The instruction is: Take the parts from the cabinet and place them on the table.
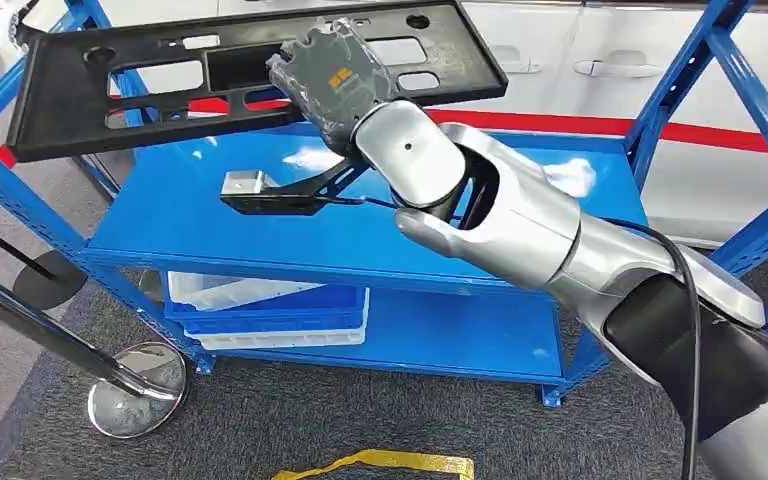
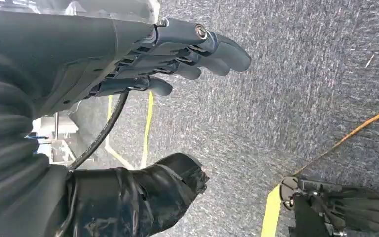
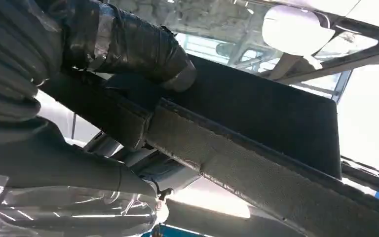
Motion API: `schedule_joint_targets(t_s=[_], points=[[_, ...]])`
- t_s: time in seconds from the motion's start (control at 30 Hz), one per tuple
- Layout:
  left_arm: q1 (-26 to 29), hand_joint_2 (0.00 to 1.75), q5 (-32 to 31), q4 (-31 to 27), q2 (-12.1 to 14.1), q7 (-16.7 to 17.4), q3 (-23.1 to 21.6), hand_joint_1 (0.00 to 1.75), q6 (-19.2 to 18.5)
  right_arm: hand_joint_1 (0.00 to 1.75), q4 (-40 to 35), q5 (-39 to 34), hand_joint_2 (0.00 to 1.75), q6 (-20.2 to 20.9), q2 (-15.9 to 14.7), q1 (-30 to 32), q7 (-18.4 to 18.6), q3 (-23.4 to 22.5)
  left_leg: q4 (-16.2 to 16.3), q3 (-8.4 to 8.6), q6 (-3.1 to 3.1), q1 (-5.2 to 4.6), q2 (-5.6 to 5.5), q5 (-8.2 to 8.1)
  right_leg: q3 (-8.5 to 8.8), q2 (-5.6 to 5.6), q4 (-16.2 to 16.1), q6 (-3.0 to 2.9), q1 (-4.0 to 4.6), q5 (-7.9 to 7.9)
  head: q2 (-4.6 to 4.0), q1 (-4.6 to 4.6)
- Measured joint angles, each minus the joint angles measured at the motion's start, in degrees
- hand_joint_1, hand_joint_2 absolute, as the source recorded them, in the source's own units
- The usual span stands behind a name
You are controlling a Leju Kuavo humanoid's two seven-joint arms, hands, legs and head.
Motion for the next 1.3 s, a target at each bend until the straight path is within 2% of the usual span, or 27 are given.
schedule_joint_targets(t_s=[0.27, 0.37, 0.5, 0.6, 0.67, 0.7, 0.73, 0.8, 0.83, 0.87, 0.9, 0.93, 0.97, 1.0, 1.03, 1.07, 1.1, 1.17, 1.2, 1.23, 1.27, 1.3], points=[[0.01, 1.75, 0.02, 0.0, -0.04, 0.0, 0.0, 0.0, -0.11, 1.75, -0.39, -0.07, 1.75, 0.46, -0.37, 0.0, -0.22, 0.2, 0.0, 0.0, 0.0, 0.0, 0.0, 0.0, 0.0, 0.0, 0.0, 0.0, 0.0, 0.0, 0.0, 0.0], [0.03, 1.75, -0.04, 0.0, -0.22, 0.59, 0.02, 0.0, -0.24, 1.75, -1.29, -1.05, 1.75, 0.33, -1.99, 0.12, 0.0, 0.72, 0.0, 0.0, 0.01, 0.0, 0.0, -0.01, -0.01, 0.0, -0.01, 0.0, 0.0, 0.0, 0.0, 0.0], [0.01, 1.75, -0.59, 0.0, -0.22, 0.92, 0.02, 0.0, -0.33, 1.75, -1.42, -1.09, 1.75, -0.07, -2.71, 0.49, 0.02, 0.94, 0.46, -0.16, 0.51, -0.13, 0.0, -0.33, 0.02, 0.04, -0.12, 0.17, -0.16, 0.05, 0.0, -0.02], [0.01, 1.75, -0.61, 0.0, -0.2, 1.18, 0.02, 0.0, -0.24, 1.75, -1.42, -1.09, 1.75, -0.02, -2.82, 0.56, 0.02, 1.05, 0.7, -0.27, 0.84, -0.25, 0.0, -0.47, 0.07, 0.05, -0.18, 0.62, -0.27, 0.09, 0.0, -0.02], [-0.02, 1.75, -0.63, 0.0, -0.2, 1.4, 0.02, 0.0, -0.15, 1.75, -1.44, -1.09, 1.75, -0.02, -2.82, 0.55, 0.02, 1.05, -0.22, 0.1, 1.44, -0.28, 0.02, 0.33, 0.47, 0.14, -0.78, 1.21, -0.14, 0.53, 0.0, -0.04], [-0.04, 1.75, -0.68, 0.0, -0.22, 1.49, 0.02, 0.0, -0.15, 1.75, -1.44, -1.09, 1.75, -0.04, -2.95, 0.71, 0.02, 1.05, -1.45, 0.81, 1.41, 0.55, 0.51, 1.04, 0.27, 0.01, -0.37, 1.34, -0.16, -0.37, 0.0, 0.04], [-0.09, 1.75, -0.68, 0.0, -0.24, 1.51, 0.02, 0.0, -0.15, 1.75, -1.44, -1.09, 1.75, -0.06, -3.04, 0.62, 0.02, 1.05, -2.09, 1.0, 1.71, 0.47, 0.48, 1.31, -0.33, -0.13, 1.25, 1.6, 0.0, -2.05, 0.0, 0.2], [-0.13, 1.75, -0.7, 0.0, -0.24, 1.53, 0.02, 0.0, -0.15, 1.75, -1.44, -1.09, 1.75, -0.07, -3.28, 0.77, 0.02, 1.05, -2.05, 0.86, 1.9, 0.52, 0.56, 1.42, -3.61, -0.09, 9.27, 1.91, -0.29, -6.41, 0.0, 0.24], [-0.16, 1.75, -0.7, 0.0, -0.28, 1.6, 0.02, 0.0, -0.15, 1.75, -1.44, -1.09, 1.75, -0.09, -3.3, 1.07, 0.02, 1.16, -1.98, 0.8, 1.9, 0.57, 0.58, 1.41, -5.32, -0.12, 13.14, 2.18, -0.51, -7.78, 0.0, 0.19], [-0.17, 1.75, -0.7, 0.0, -0.33, 1.64, 0.02, 0.0, -0.15, 1.75, -1.44, -1.25, 1.75, -0.07, -3.36, 1.33, 0.02, 1.22, -1.89, 0.73, 1.89, 0.67, 0.58, 1.41, -6.18, -0.13, 15.07, 2.43, -0.74, -7.91, 0.0, 0.22], [-0.16, 1.75, -0.7, 0.0, -0.37, 1.68, 0.02, 0.0, -0.15, 1.75, -1.44, -1.6, 1.75, 0.0, -3.41, 1.58, 0.0, 1.25, -1.68, 0.64, 1.77, 0.89, 0.56, 1.33, -5.82, -0.18, 14.52, 2.79, -1.05, -6.59, 0.0, 0.22], [-0.15, 1.75, -0.7, 0.0, -0.42, 1.68, 0.02, 0.0, -0.15, 1.75, -1.44, -1.79, 1.75, 0.04, -3.45, 1.63, -0.06, 1.25, -1.32, 0.48, 1.5, 1.17, 0.51, 1.16, -4.44, -0.23, 11.72, 3.16, -1.36, -4.42, 0.0, 0.22], [-0.15, 1.75, -0.7, 0.0, -0.44, 1.68, 0.02, 0.0, -0.15, 1.75, -1.44, -1.92, 1.75, 0.04, -3.52, 1.56, -0.07, 1.25, -0.69, 0.23, 1.07, 1.54, 0.46, 0.89, -2.07, -0.36, 7.0, 3.58, -1.72, -1.8, 0.0, 0.22], [-0.14, 1.75, -0.7, 0.0, -0.46, 1.68, 0.02, 0.0, -0.15, 1.75, -1.44, -1.92, 1.75, 0.04, -3.56, 1.43, -0.07, 1.25, 0.21, -0.07, 0.39, 1.9, 0.4, 0.45, 0.47, -0.51, 1.65, 4.05, -2.16, -0.29, 0.0, 0.24], [-0.15, 1.75, -0.7, 0.09, -0.13, 1.7, 0.02, 0.0, -0.07, 1.75, -1.42, -1.92, 1.75, 0.04, -3.65, 1.38, -0.04, 1.25, 0.56, -0.74, -0.25, 1.7, 0.27, 0.28, 1.33, -0.23, 1.2, 4.23, -1.57, -1.98, 0.0, 0.41], [-0.19, 1.75, -0.7, 0.09, -0.31, 1.75, 0.02, 0.0, -0.09, 1.75, -1.64, -1.95, 1.75, 0.02, -3.58, 1.49, -0.07, 1.25, 1.03, -0.88, -0.66, 1.57, 0.25, 0.34, 0.93, 0.23, 1.64, 3.07, -1.14, -0.92, 0.0, 0.48], [-0.23, 1.75, -0.7, 0.09, -0.31, 1.86, 0.02, 0.0, -0.07, 1.75, -1.68, -1.97, 1.75, 0.02, -3.58, 1.57, -0.07, 1.25, 1.22, -0.9, -0.96, 1.6, 0.05, 0.53, 0.68, 0.17, 1.36, 2.58, -1.32, -1.29, 0.0, 0.68], [-0.12, 1.75, -0.7, 0.09, -0.31, 1.88, 0.02, 0.0, -0.07, 1.75, -1.7, -1.97, 1.75, 0.04, -3.69, 1.56, -0.04, 1.25, 0.88, -1.15, -1.8, 1.76, -0.01, 1.12, 0.12, 0.17, 1.75, 1.6, -1.17, -0.98, 0.0, 0.68], [-0.07, 1.75, -0.7, 0.09, -0.31, 1.92, 0.04, 0.0, -0.07, 1.75, -1.7, -1.97, 1.75, 0.04, -3.67, 1.46, 0.0, 1.25, 1.12, -1.52, -2.03, 1.95, 0.12, 0.72, -0.19, 0.12, 1.29, 0.71, -1.46, -0.48, 0.0, 0.57], [-0.07, 1.75, -0.7, 0.09, -0.31, 2.03, 0.04, 0.0, -0.04, 1.75, -1.79, -1.97, 1.75, 0.02, -3.63, 1.39, 0.0, 1.25, 2.75, -2.3, -2.0, 1.88, 0.3, -1.38, -0.55, 0.12, 1.2, 0.07, -1.36, -0.05, 0.0, 0.48], [-0.09, 1.75, -0.7, 0.09, -0.31, 2.08, 0.04, 0.0, -0.04, 1.75, -1.79, -1.95, 1.75, -0.02, -3.61, 1.34, 0.0, 1.25, 6.13, -3.45, -1.93, 1.87, 0.31, -4.22, -0.9, 0.08, 1.1, -0.4, -1.24, 0.32, 0.0, 0.5], [-0.17, 1.75, -0.7, 0.09, -0.31, 2.18, 0.04, 0.0, -0.04, 1.75, -1.79, -1.95, 1.75, -0.04, -3.63, 1.34, 0.04, 1.25, 10.15, -4.77, -1.9, 1.75, 0.3, -6.73, -1.29, 0.08, 1.1, -0.56, -1.07, 0.62, 0.0, 0.5]])
